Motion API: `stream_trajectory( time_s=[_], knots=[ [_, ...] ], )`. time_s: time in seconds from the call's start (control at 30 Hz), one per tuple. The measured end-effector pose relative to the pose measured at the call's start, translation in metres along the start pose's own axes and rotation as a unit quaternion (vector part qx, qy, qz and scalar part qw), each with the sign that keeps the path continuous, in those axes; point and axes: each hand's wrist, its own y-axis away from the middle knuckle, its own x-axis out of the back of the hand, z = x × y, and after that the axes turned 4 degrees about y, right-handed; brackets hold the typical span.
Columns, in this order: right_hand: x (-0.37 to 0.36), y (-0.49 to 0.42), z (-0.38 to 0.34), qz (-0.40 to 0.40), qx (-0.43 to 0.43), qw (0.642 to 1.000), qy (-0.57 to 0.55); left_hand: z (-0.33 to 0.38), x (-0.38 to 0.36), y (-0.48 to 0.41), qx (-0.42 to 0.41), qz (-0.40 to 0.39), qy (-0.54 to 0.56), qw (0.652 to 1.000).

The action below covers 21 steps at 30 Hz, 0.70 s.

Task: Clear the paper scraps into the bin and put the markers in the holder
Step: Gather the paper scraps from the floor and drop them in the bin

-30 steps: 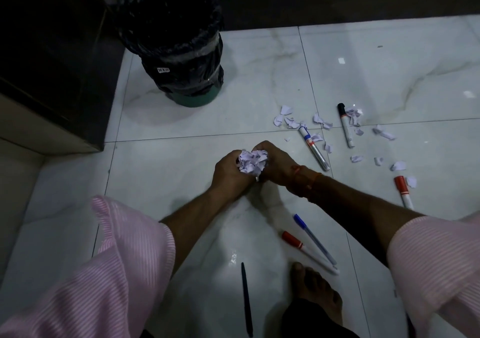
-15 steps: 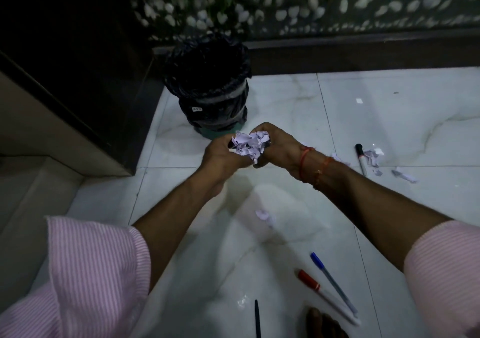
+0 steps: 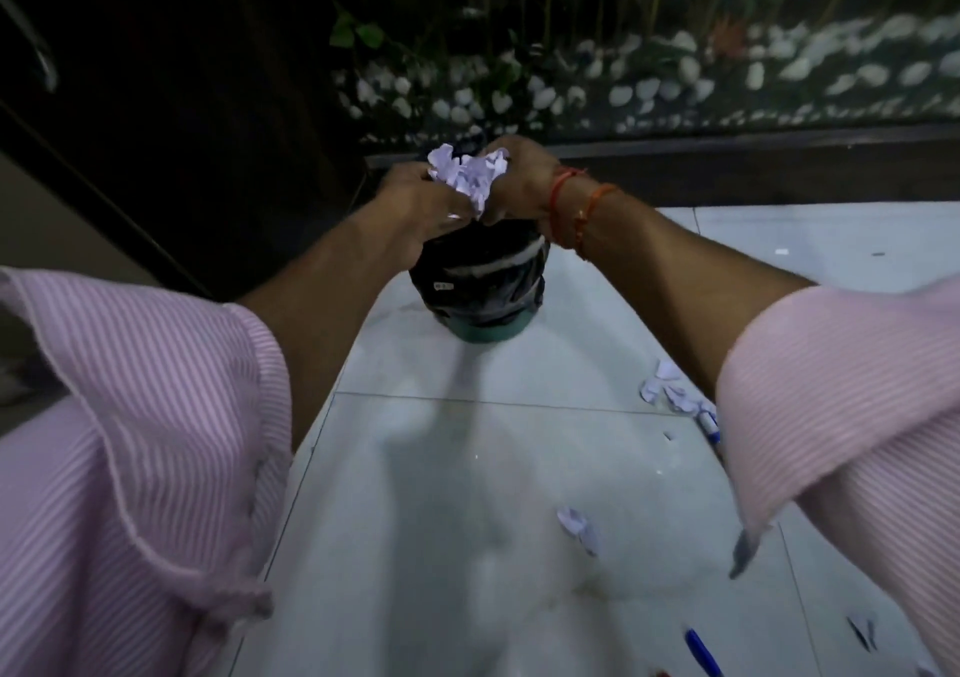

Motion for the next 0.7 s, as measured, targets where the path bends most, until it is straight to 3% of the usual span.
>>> stream_trajectory(
  time_s=[0.2, 0.43, 0.53, 0.7],
  knots=[
    [0.000, 0.000, 0.004, 0.088, 0.041, 0.990, 0.105, -0.003, 0.006, -0.018, 0.034, 0.041, 0.059, 0.997],
    [-0.019, 0.069, 0.055, 0.145, -0.003, 0.989, -0.011, -0.048, -0.003, 0.033, -0.017, 0.071, 0.087, 0.994],
    [-0.037, 0.113, 0.076, 0.089, -0.042, 0.995, -0.010, -0.084, -0.020, 0.070, 0.011, 0.029, 0.105, 0.994],
    [-0.068, 0.189, 0.117, -0.045, -0.086, 0.995, 0.020, -0.158, -0.062, 0.131, 0.145, -0.054, 0.065, 0.986]
  ],
)
